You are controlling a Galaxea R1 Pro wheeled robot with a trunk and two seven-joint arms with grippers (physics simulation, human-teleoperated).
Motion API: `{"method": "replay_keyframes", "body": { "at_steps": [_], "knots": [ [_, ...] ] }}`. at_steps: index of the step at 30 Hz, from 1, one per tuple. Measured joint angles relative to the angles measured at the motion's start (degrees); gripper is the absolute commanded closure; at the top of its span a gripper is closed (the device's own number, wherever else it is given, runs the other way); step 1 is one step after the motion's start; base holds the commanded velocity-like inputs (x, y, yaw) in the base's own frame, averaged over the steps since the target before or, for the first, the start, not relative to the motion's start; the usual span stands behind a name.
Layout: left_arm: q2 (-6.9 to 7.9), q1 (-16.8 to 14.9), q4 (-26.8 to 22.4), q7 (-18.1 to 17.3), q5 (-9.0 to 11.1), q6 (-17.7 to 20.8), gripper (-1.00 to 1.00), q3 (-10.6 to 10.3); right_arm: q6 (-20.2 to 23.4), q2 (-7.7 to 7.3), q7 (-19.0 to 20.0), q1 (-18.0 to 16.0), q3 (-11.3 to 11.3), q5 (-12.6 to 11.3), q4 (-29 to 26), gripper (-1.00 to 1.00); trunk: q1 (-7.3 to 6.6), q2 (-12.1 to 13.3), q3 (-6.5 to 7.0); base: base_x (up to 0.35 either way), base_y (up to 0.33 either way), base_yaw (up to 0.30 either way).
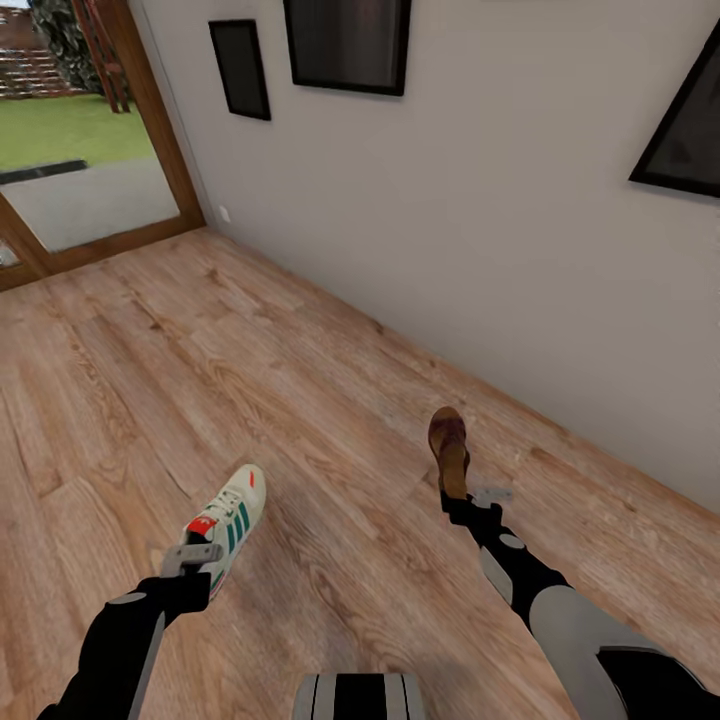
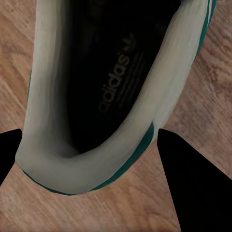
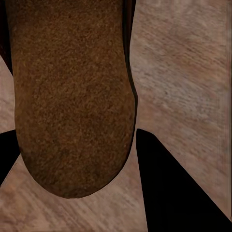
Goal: Pick up the two gym shoes and the two sandals from the corridor floor and place them onto the hallstand (shoe rack) in the corridor, making sure they are on the rack and not on the floor. Arrange them so the two gym shoes are next to each other and the two sandals are next to each other.
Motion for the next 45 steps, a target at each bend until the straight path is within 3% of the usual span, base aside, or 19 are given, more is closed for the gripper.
{"method": "replay_keyframes", "body": {
  "at_steps": [2, 6, 10, 12, 15, 19, 22, 25, 32, 34, 42, 45],
  "knots": [
    [0.05, 0.0, 0.0, 0.0, 0.0, 0.0, 1.00, 0.0, -0.6, -0.05, 0.0, 0.0, 0.0, 0.0, 0.1, 1.00, -0.43, 0.8, 0.36, 0.000, 0.000, 0.000],
    [0.10, 0.0, 0.0, 0.1, 0.1, 0.0, 1.00, -0.2, -6.7, -0.15, 0.0, 0.1, -0.1, 0.1, -0.1, 1.00, -1.31, 2.4, 1.08, 0.000, 0.000, 0.000],
    [0.09, 0.0, 0.0, 0.0, 0.0, 0.0, 1.00, -0.5, -8.4, -0.17, 0.0, 0.1, 0.0, 0.1, -1.2, 1.00, -2.19, 4.0, 1.80, 0.000, 0.000, 0.000],
    [0.09, 0.0, -0.1, 0.0, 0.0, 0.0, 1.00, -0.5, -8.5, -0.16, -0.1, 0.1, 0.0, 0.1, -5.0, 1.00, -2.63, 4.8, 2.16, 0.000, 0.000, 0.000],
    [0.10, 0.0, -0.1, 0.0, 0.0, 0.0, 1.00, -0.5, -8.6, -0.24, -0.1, 0.4, 0.0, 0.1, -15.2, 1.00, -3.29, 6.0, 2.70, 0.000, 0.000, 0.000],
    [0.11, 0.0, -0.2, 0.0, 0.0, 0.0, 1.00, -0.2, -8.6, -0.26, -0.1, 8.7, 0.0, 0.6, -30.1, 1.00, -4.16, 7.6, 3.41, 0.000, 0.000, 0.000],
    [0.11, 0.0, -0.2, 0.0, 0.0, 0.0, 1.00, 0.1, -8.6, -0.27, -0.1, 18.0, 0.0, 0.7, -44.7, 1.00, -4.82, 8.8, 3.95, 0.000, 0.000, 0.000],
    [0.10, 0.0, -0.2, 0.0, 0.0, 0.0, 1.00, 0.3, -8.6, -0.24, -0.1, 26.7, 0.1, 0.7, -52.3, 1.00, -5.48, 10.0, 4.48, 0.000, 0.000, 0.000],
    [0.03, 0.0, -0.2, 0.0, 0.1, 0.0, 1.00, 0.2, -8.6, -0.22, -0.1, 37.7, 0.1, 0.7, -55.0, 1.00, -7.02, 12.8, 5.74, 0.000, 0.000, 0.000],
    [0.02, 0.0, -0.2, 0.1, 0.1, 0.0, 1.00, 0.1, -8.5, -0.20, -0.1, 39.5, 0.1, 0.6, -55.1, 1.00, -7.46, 13.6, 6.10, 0.000, 0.000, 0.000],
    [-0.02, 0.2, 0.0, -0.1, 0.0, 0.0, 1.00, -0.2, -6.2, -0.12, -0.2, 40.8, 0.1, 0.2, -54.8, 1.00, -7.46, 13.6, 6.11, 0.000, 0.000, 0.000],
    [0.01, 1.6, 0.3, -0.1, 0.0, 0.0, 1.00, 0.0, -6.1, -0.07, -0.2, 40.8, 0.1, 0.2, -54.3, 1.00, -7.46, 13.6, 6.11, 0.000, 0.000, 0.000]
  ]
}}
